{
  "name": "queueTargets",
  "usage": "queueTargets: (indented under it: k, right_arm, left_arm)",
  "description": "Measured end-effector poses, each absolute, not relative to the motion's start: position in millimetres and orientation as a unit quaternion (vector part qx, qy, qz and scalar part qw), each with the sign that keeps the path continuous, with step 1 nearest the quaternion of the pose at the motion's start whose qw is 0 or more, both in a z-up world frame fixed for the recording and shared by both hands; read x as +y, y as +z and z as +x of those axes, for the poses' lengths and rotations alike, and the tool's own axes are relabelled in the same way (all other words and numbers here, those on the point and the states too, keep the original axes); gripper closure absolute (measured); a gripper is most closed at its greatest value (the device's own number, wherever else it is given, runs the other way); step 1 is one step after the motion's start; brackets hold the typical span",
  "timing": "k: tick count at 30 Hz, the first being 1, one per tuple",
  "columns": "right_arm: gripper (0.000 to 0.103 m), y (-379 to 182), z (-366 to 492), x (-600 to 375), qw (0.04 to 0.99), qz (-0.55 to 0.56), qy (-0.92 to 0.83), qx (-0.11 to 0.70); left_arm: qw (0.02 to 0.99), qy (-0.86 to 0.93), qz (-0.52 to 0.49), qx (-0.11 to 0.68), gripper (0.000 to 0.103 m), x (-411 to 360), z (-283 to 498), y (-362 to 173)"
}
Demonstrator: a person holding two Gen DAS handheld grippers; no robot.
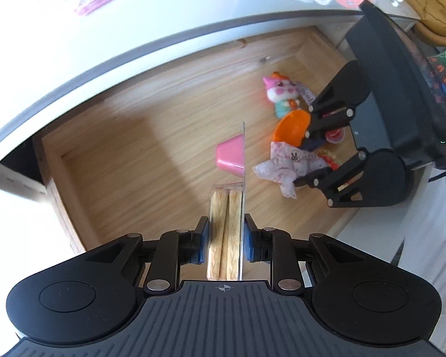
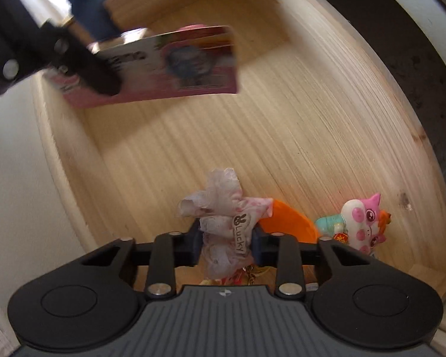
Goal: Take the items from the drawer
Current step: 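Lift the sticks and lace cloth out of the drawer toward the countertop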
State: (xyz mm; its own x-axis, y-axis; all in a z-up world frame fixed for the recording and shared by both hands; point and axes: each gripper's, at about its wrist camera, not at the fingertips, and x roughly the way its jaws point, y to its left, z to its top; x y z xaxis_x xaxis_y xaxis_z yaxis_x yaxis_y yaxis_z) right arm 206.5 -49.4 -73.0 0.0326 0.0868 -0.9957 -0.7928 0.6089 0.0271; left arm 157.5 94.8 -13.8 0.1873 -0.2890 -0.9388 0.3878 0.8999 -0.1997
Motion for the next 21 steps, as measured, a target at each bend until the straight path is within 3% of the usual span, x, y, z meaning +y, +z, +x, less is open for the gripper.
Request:
queueTargets:
  k: [4,9,16,21]
  right_arm:
    - [0.083,-42.0,197.4,-65.3,0.686,-0.271,0.326,0.591]
    - [0.084,30.0,185.9,-108.8,0.756,-0.186,0.304,0.55]
    - [0.084,191.8,179.6,-192.3,0.91,-0.062,0.22,0.346]
    - [0.084,204.1,197.9,-215.2,0.943,-0.038,0.151,0.292]
  left_arm:
    - [0.782,-0.233,0.028,0.577,0.077,91.5,151.2,-6.8]
    - [0.822,-0.259,-0.013,0.508,0.077,92.4,135.4,40.6]
    - [0.935,-0.174,-0.078,0.298,0.077,135.4,157.8,162.0]
    - [0.952,-0.069,-0.108,0.279,0.077,166.6,201.3,142.6]
